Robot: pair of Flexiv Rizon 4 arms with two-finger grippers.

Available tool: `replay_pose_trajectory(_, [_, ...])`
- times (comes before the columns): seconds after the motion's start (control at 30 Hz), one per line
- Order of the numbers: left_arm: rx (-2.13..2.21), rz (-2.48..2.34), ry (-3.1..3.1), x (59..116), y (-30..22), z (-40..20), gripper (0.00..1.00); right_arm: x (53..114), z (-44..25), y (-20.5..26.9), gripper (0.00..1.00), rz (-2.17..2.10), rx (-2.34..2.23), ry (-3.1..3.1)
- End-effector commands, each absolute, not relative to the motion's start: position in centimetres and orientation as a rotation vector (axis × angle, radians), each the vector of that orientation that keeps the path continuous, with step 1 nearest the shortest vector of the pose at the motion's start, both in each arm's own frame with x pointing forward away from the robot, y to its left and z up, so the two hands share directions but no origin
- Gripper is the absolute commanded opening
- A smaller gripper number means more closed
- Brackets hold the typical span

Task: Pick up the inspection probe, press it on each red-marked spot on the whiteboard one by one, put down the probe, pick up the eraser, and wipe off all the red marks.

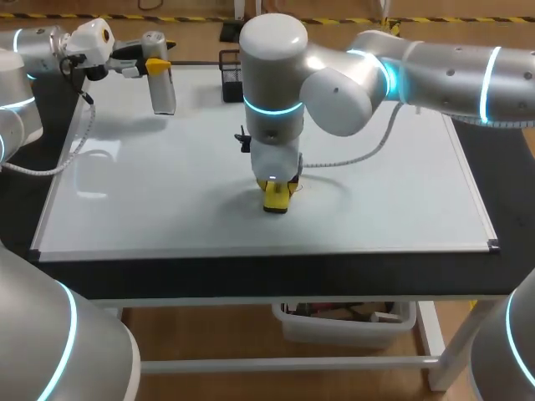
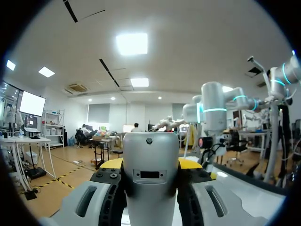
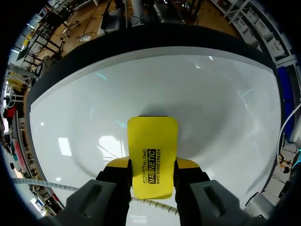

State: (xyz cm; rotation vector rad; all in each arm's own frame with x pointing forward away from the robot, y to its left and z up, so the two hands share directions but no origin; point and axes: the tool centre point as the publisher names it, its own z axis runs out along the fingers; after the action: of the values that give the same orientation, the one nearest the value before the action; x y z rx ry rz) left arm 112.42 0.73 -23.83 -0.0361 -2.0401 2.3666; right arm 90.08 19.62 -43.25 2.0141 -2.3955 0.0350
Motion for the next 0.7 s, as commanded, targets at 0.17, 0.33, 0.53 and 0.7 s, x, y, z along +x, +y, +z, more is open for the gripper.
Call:
replay_pose_trajectory(0.17, [-0.058, 2.36, -2.026, 113.0, 1.0, -24.0, 0.0, 90.2, -44.2, 17.3, 0.0, 0.031, 1.955, -2.43])
replay_pose_trajectory(0.33, [-0.058, 2.36, -2.026, 113.0, 1.0, -24.0, 0.0, 90.2, -44.2, 16.2, 0.0, 0.035, 1.913, -2.46])
replay_pose_trajectory(0.53, [-0.058, 2.36, -2.026, 113.0, 1.0, -24.0, 0.0, 90.1, -44.4, 15.1, 0.0, 0.041, 1.87, -2.482])
replay_pose_trajectory(0.7, [-0.058, 2.36, -2.026, 113.0, 1.0, -24.0, 0.0, 90.2, -44.6, 14.4, 0.0, 0.04, 1.842, -2.494])
